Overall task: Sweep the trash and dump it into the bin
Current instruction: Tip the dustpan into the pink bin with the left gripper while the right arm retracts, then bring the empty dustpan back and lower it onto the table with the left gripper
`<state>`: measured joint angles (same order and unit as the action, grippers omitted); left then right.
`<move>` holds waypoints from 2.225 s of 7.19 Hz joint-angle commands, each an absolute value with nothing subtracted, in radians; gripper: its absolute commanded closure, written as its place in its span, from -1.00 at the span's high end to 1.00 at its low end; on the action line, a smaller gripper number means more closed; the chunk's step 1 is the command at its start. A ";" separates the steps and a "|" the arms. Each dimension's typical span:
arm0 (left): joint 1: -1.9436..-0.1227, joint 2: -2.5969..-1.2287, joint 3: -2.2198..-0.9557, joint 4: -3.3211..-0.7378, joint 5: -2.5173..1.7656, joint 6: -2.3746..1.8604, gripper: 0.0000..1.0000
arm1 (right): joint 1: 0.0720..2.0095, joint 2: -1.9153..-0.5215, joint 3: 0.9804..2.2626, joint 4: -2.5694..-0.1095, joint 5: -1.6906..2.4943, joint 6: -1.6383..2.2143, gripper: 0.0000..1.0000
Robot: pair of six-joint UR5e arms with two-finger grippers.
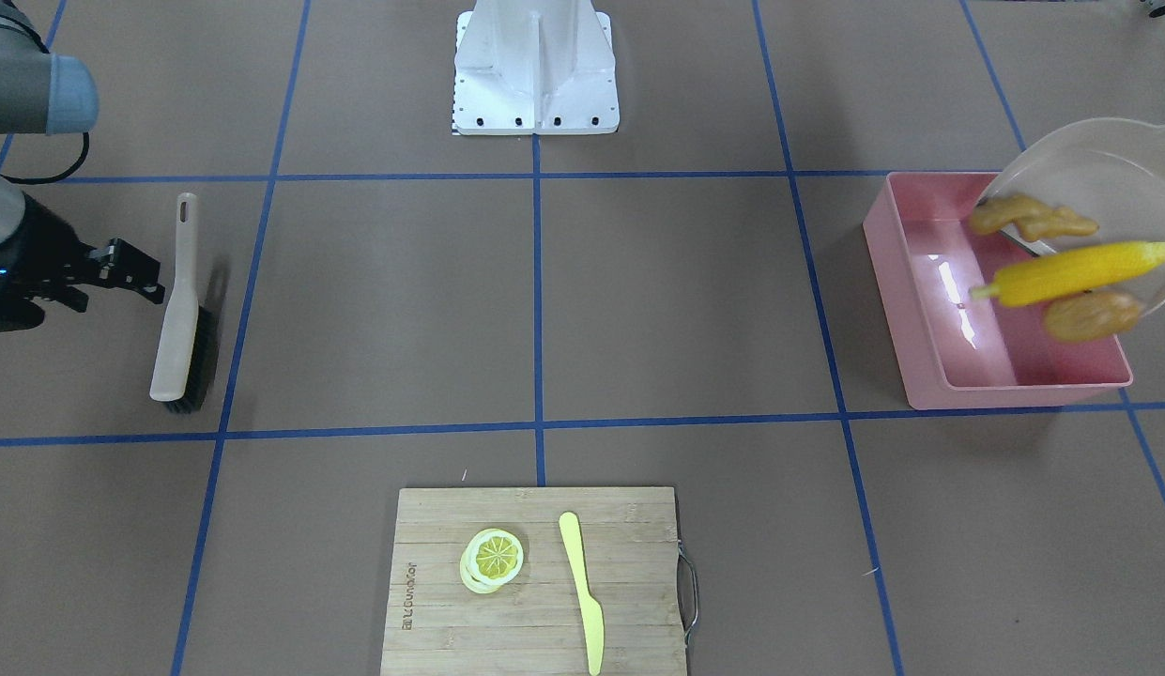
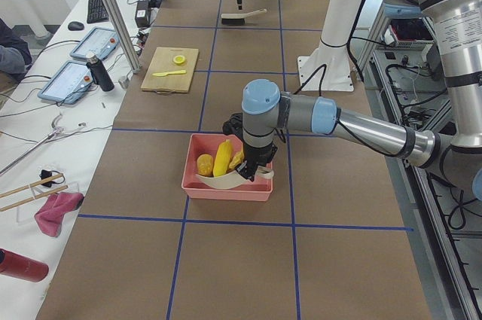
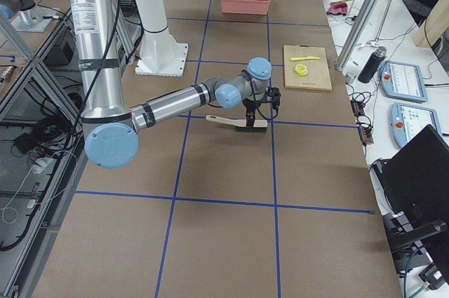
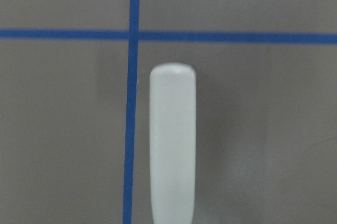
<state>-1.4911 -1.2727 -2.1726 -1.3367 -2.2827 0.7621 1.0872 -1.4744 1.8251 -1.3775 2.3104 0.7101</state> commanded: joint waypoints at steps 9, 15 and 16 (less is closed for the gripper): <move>-1.320 -1.425 -2.170 -1.692 -2.485 0.711 -1.00 | 1.511 -1.585 1.729 -1.617 2.266 0.018 1.00; -0.764 -1.792 -1.874 -2.158 -2.147 0.318 -1.00 | 1.511 -1.562 1.712 -1.591 2.278 0.021 1.00; -0.726 -1.836 -1.837 -2.152 -2.149 0.314 -1.00 | 1.511 -1.562 1.712 -1.592 2.278 0.021 1.00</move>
